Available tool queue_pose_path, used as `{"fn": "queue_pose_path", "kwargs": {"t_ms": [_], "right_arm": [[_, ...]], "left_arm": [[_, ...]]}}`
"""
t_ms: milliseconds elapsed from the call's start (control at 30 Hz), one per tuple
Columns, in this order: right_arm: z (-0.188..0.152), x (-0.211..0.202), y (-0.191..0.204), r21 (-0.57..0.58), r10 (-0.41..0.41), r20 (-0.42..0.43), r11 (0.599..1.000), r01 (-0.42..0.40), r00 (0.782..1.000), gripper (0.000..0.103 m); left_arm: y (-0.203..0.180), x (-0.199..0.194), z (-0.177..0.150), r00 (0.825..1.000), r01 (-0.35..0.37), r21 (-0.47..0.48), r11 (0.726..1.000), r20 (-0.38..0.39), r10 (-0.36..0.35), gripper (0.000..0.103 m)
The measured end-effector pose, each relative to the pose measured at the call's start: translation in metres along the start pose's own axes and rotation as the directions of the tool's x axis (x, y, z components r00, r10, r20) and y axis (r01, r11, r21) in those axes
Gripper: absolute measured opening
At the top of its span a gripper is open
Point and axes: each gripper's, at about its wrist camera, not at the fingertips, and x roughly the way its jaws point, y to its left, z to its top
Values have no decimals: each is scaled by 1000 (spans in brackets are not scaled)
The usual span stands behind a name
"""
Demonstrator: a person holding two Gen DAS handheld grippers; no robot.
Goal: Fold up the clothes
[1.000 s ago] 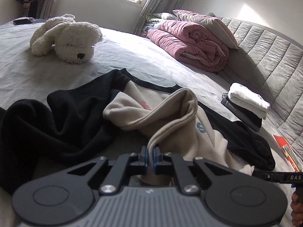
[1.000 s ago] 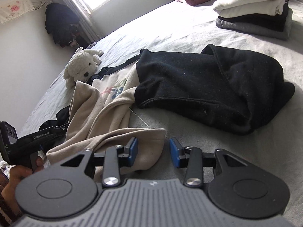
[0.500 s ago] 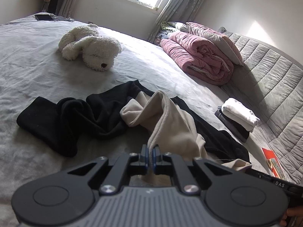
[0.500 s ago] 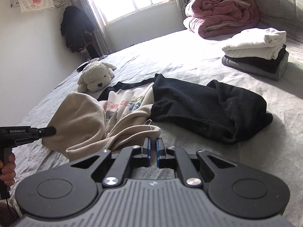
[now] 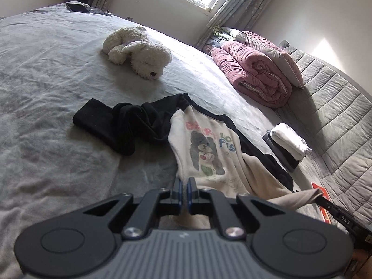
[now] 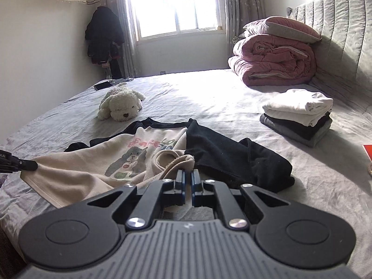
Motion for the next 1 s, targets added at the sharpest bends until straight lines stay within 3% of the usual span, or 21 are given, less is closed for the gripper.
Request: {"fn": "queue_pose_path", "kwargs": {"t_ms": [400, 767, 1000], "right_arm": [[-22, -32, -20, 27, -87, 9, 996, 87, 996, 6], [-66, -32, -22, 53, -126, -113, 990, 133, 986, 5], [-77, -42, -17, 56, -137, -148, 988, 146, 980, 5]], "left_arm": [[14, -19, -29, 998, -3, -21, 1000, -66, 1, 4], [28, -16, -71, 990, -51, -19, 999, -130, 48, 4], [27, -27, -82, 988, -58, -4, 998, -142, 57, 4]]}}
